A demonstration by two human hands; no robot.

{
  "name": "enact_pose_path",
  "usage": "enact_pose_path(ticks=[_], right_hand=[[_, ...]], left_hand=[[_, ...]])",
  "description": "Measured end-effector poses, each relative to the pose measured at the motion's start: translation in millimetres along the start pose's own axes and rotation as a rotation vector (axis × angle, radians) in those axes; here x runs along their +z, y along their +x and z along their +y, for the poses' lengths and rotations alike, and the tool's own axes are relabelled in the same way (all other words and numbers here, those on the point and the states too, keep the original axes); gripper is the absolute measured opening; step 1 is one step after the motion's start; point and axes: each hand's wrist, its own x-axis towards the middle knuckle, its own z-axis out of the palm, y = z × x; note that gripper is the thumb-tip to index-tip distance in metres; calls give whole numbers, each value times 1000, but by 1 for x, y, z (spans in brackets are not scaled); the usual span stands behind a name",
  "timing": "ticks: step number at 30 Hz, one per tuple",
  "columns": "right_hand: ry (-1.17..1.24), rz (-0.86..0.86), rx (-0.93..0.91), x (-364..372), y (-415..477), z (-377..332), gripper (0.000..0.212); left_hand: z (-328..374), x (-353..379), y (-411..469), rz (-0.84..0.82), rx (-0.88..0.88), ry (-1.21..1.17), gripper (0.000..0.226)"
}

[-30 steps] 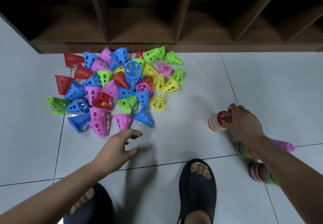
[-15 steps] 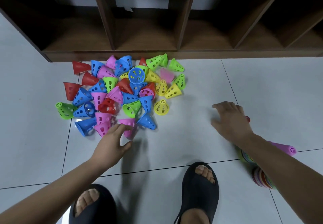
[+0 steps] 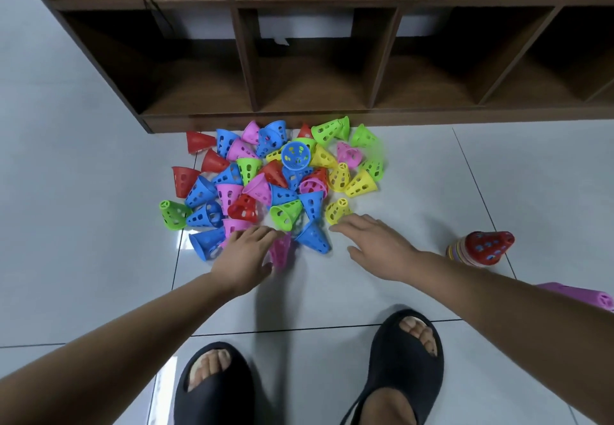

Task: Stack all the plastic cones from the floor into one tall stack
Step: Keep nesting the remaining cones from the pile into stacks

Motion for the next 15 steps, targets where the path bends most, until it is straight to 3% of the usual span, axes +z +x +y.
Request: enact_pose_path(ticks=[6, 11, 15], right_hand=[[-84, -82, -97, 6, 33, -33, 59], [-134, -171, -97, 6, 36, -45, 60], [-136, -182, -95, 11, 36, -46, 58]], left_hand=[[-2, 10, -45, -71, 137, 128, 70], [-17, 16, -82, -77, 94, 89, 58], [-19, 12, -83, -101, 92, 119, 61]])
